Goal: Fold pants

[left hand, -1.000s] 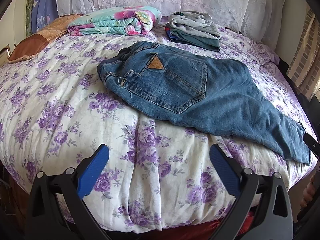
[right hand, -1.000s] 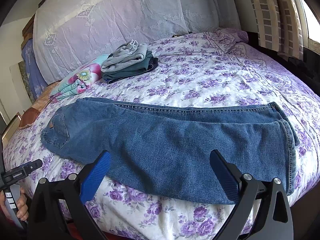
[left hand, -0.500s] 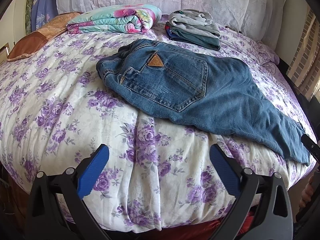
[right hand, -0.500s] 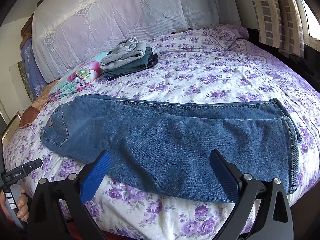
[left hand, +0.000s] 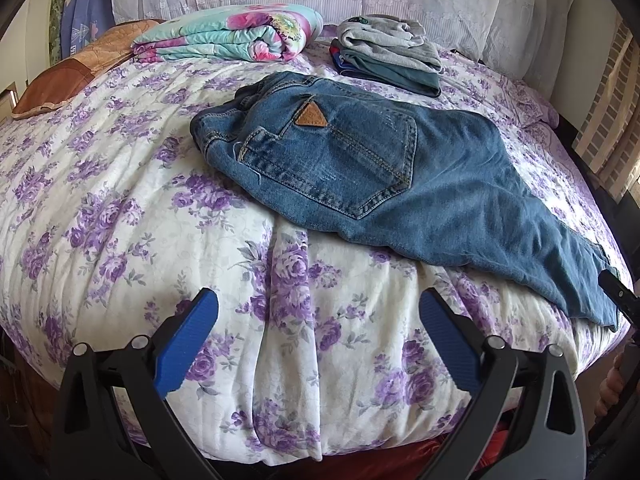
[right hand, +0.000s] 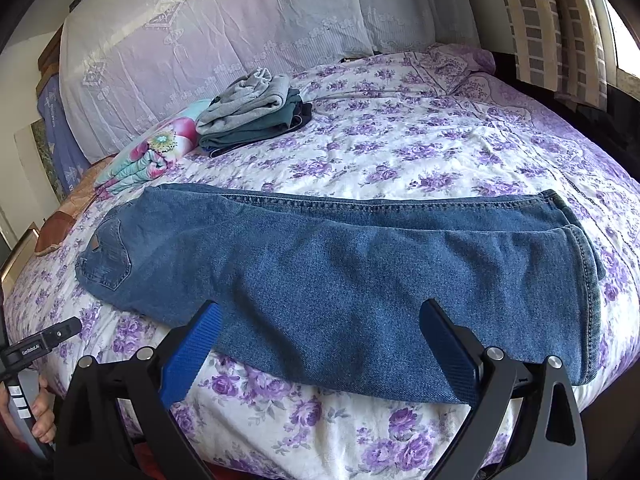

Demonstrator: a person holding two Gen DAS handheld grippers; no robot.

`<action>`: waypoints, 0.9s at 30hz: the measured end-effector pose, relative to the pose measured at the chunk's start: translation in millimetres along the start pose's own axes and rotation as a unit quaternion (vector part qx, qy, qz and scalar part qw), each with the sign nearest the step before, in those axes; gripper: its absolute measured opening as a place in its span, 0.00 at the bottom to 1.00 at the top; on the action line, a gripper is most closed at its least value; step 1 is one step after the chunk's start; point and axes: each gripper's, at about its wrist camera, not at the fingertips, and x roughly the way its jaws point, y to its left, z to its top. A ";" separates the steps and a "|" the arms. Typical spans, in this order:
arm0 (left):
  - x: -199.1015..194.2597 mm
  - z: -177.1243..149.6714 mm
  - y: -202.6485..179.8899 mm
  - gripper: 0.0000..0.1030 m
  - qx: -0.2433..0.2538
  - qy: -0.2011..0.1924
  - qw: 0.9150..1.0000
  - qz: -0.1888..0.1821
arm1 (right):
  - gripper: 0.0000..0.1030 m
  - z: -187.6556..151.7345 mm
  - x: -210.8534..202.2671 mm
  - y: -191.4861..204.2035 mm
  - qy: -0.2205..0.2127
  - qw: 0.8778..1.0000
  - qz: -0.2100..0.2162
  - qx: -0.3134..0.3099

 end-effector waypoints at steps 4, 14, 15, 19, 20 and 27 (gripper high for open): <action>2.0 2.5 3.0 0.95 -0.003 0.006 1.000 -0.002 | 0.97 -1.5 2.8 3.0 0.006 1.000 -0.001 -0.005; 5.0 4.5 5.9 0.95 -0.009 0.014 1.000 -0.004 | 0.97 -2.6 2.5 5.9 0.002 1.000 -0.019 -0.014; 5.7 4.7 6.5 0.95 -0.010 0.015 1.000 -0.004 | 0.97 -2.9 2.2 7.2 -0.001 0.999 -0.032 -0.020; 8.2 5.4 9.0 0.95 -0.014 0.019 1.000 -0.005 | 0.97 -4.0 0.0 15.3 -0.022 0.995 -0.071 -0.059; 8.4 5.3 9.3 0.95 -0.015 0.020 1.000 -0.005 | 0.97 -4.5 -0.2 17.5 -0.025 0.994 -0.076 -0.070; 13.8 8.1 11.0 0.95 -0.016 0.023 1.000 -0.010 | 0.97 -3.7 3.1 19.3 -0.003 0.994 -0.046 -0.095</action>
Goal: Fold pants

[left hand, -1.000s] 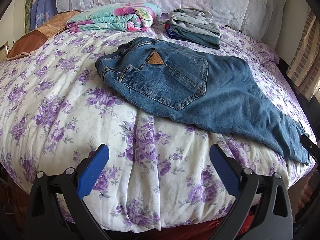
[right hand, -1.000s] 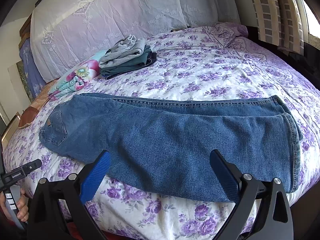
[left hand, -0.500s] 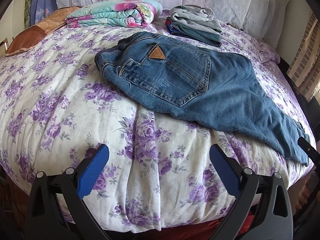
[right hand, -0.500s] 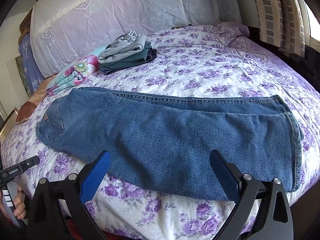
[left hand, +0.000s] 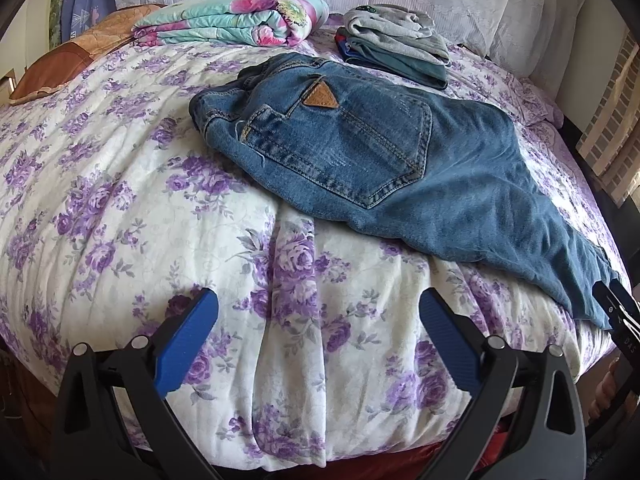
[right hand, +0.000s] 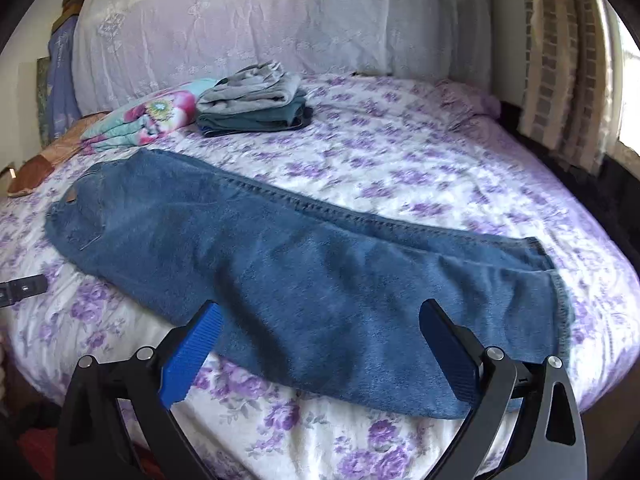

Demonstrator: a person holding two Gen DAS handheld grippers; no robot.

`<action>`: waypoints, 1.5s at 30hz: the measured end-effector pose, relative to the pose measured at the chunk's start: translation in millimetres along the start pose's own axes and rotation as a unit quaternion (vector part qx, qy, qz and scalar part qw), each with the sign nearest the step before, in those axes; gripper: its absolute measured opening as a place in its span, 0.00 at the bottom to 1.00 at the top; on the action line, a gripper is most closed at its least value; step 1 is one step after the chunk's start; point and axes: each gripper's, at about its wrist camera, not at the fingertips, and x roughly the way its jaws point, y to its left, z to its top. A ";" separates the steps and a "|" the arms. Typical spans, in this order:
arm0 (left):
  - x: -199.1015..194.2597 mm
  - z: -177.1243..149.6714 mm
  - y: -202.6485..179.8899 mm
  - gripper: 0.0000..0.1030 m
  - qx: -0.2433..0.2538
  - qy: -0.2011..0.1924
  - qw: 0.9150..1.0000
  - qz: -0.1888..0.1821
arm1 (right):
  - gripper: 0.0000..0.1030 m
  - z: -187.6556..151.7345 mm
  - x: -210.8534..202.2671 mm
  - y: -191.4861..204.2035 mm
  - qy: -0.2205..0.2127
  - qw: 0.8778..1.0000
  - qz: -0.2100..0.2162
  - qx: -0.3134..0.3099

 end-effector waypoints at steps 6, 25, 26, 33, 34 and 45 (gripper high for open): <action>15.9 21.2 0.6 0.95 0.000 0.000 1.000 -0.014 | 0.97 -0.9 -12.3 -49.3 0.020 0.967 0.218 0.131; 75.1 97.1 20.6 0.96 -0.109 0.022 0.989 -0.098 | 0.97 -35.2 30.9 -98.9 0.086 0.898 0.299 0.312; 75.9 98.8 21.2 0.96 -0.113 0.022 0.988 -0.101 | 0.97 -34.0 32.5 -102.9 0.080 0.894 0.305 0.319; 79.2 109.2 31.6 0.96 -0.149 0.018 0.979 -0.136 | 0.88 -21.2 40.2 -124.4 0.011 0.885 0.306 0.350; 79.7 110.6 33.3 0.96 -0.152 0.019 0.978 -0.142 | 0.85 -19.5 40.9 -126.8 0.000 0.887 0.297 0.353; 75.9 102.9 25.1 0.95 -0.105 -0.006 0.986 -0.126 | 0.02 -21.3 48.9 -150.8 -0.021 0.903 0.244 0.352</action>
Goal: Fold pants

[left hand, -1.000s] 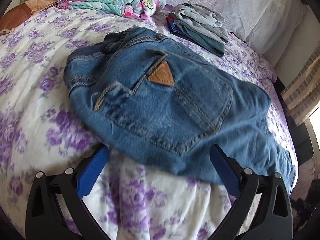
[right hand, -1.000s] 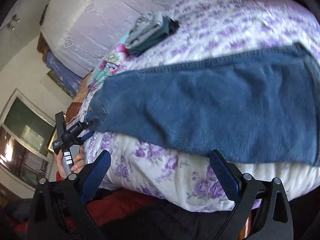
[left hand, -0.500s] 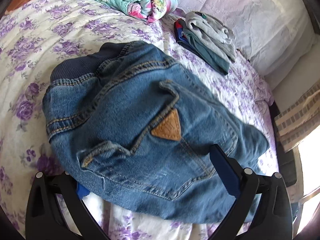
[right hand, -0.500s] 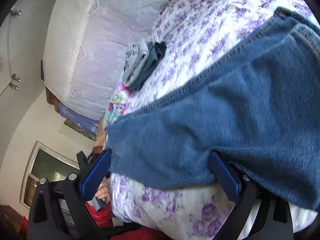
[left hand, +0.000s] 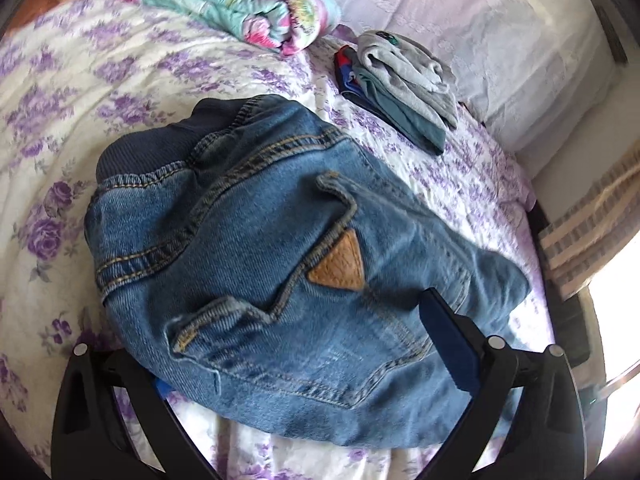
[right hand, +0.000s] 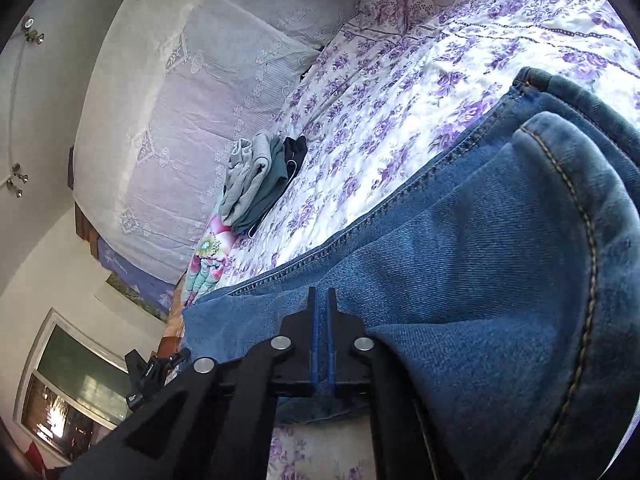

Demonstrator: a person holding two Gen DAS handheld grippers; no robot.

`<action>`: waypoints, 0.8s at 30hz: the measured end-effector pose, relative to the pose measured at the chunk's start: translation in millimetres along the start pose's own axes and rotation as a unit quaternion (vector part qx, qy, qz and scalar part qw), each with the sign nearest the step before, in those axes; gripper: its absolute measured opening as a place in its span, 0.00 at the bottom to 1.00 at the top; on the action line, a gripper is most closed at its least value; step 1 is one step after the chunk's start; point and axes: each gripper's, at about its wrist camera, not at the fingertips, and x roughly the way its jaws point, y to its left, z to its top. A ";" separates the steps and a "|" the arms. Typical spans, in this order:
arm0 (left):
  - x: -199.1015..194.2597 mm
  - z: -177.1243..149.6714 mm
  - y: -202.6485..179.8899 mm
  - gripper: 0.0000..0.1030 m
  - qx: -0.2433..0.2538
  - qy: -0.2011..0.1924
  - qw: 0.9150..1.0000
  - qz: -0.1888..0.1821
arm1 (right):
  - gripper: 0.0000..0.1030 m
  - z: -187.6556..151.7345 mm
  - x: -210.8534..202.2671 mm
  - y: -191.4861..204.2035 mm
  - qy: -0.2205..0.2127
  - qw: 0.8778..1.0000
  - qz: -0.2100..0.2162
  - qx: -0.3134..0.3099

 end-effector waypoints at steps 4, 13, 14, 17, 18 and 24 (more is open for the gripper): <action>-4.5 -5.5 -1.5 0.91 0.015 -0.009 1.000 0.016 | 0.02 -1.9 -8.5 11.0 -0.008 0.999 -0.008 -0.032; -16.5 -6.2 10.8 0.70 0.010 -0.012 1.000 0.012 | 0.03 3.7 -21.9 15.9 -0.013 0.999 -0.002 -0.042; -17.4 -6.4 11.9 0.67 0.010 -0.012 1.000 0.012 | 0.03 2.9 -21.5 15.8 -0.011 0.999 0.000 -0.042; -20.3 -7.5 18.8 0.56 0.008 -0.012 1.000 0.007 | 0.03 0.0 -14.4 13.5 0.015 0.999 -0.005 -0.039; -21.2 -8.0 22.1 0.51 0.004 -0.011 1.000 0.004 | 0.03 -2.5 -10.6 12.6 0.030 0.999 -0.005 -0.037; -25.7 -10.9 37.8 0.42 -0.023 -0.001 0.999 -0.034 | 0.00 -19.0 10.8 -20.5 0.060 0.998 0.003 0.028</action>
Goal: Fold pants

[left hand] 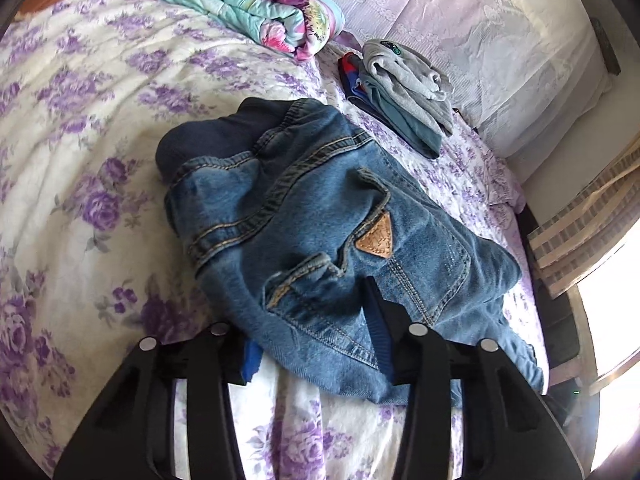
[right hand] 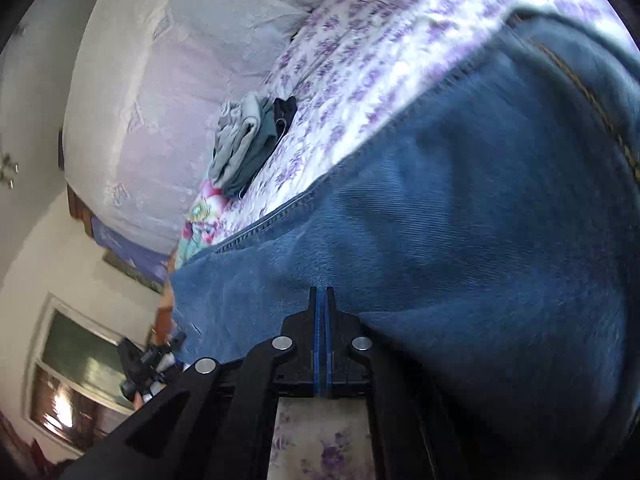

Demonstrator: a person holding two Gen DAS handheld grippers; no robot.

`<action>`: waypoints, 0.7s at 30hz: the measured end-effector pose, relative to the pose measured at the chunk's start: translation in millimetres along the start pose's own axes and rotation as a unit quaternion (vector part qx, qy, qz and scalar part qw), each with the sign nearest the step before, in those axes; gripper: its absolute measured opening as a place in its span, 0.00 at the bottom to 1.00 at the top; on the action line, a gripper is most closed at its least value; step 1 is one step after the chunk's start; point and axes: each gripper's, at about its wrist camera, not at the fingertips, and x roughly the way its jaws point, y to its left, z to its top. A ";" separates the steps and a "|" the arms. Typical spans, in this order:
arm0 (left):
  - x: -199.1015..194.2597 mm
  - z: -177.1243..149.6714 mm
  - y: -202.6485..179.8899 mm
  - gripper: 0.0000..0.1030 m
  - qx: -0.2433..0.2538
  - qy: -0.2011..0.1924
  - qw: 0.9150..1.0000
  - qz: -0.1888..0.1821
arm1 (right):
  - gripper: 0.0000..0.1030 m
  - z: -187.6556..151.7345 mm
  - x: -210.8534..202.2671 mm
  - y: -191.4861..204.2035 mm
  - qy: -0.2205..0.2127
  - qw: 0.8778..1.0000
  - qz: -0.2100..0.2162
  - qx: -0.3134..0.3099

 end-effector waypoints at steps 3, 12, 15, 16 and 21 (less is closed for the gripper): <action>2.0 1.2 6.2 0.44 -0.019 0.001 1.000 -0.012 | 0.01 -3.2 -0.4 -2.5 -0.009 1.000 0.009 -0.001; -2.6 16.1 18.5 0.17 -0.070 -0.008 0.994 -0.079 | 0.03 -2.1 -8.5 -5.5 -0.006 0.998 0.049 0.036; -28.2 18.3 -9.6 0.14 -0.014 -0.043 0.996 -0.075 | 0.00 8.6 -35.9 28.9 -0.050 0.996 0.058 -0.050; -38.3 21.5 -21.1 0.14 0.004 -0.055 0.995 -0.077 | 0.00 13.9 -49.5 47.9 -0.074 0.991 0.056 -0.101; -48.7 58.3 -64.7 0.14 0.046 -0.071 0.994 -0.073 | 0.05 54.3 -72.2 87.9 -0.095 0.982 0.053 -0.153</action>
